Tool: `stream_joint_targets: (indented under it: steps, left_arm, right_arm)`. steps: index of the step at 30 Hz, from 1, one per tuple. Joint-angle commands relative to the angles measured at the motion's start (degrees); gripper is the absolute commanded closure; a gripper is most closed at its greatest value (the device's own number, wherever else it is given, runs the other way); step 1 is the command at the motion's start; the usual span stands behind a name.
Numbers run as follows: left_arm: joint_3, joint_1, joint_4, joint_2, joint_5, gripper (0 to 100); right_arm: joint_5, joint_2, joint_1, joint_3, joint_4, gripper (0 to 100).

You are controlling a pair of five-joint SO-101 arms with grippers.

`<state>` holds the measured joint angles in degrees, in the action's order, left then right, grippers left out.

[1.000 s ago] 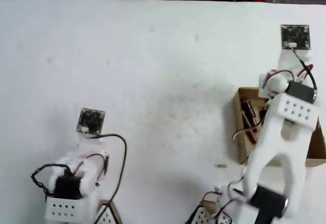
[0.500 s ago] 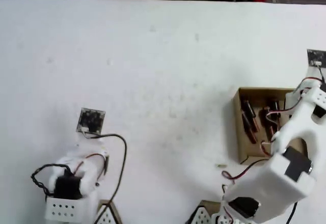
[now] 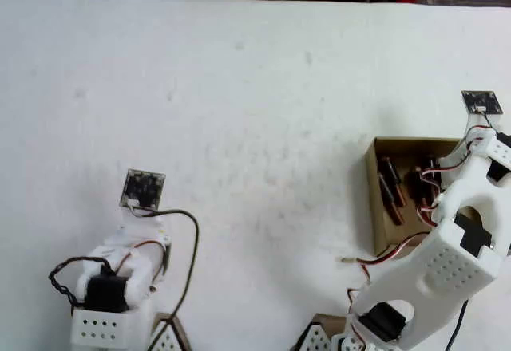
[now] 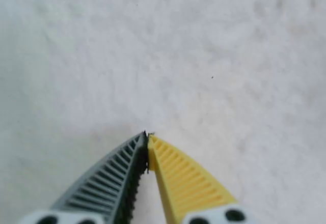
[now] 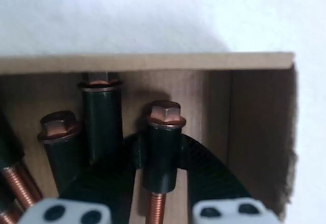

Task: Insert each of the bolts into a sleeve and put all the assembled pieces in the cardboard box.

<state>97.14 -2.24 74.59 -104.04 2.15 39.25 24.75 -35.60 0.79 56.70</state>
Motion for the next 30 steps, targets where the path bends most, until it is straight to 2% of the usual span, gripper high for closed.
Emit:
stream_joint_targets:
  steps: [1,6,15,22,30]
  left_arm:
    - [-0.18,-0.22,-1.05,-0.48,0.09,98]
    - [-0.18,-0.22,-1.05,-0.48,0.09,98]
    - [-0.18,-0.22,-1.05,-0.48,0.09,98]
    - [-0.18,-0.22,-1.05,-0.48,0.18,98]
    - [-0.18,-0.31,-1.05,-0.48,0.26,98]
  right_arm:
    - [0.88,-1.10,1.71,-3.34,-0.92,87.4]
    - [0.44,-3.03,3.38,-3.08,0.04,75.7]
    - [-0.09,-15.34,8.92,-3.25,10.51,75.4]
    - [-8.00,-28.44,14.11,-2.99,15.16,75.5]
    - [-13.98,-42.68,23.78,-2.90,28.09,75.5]
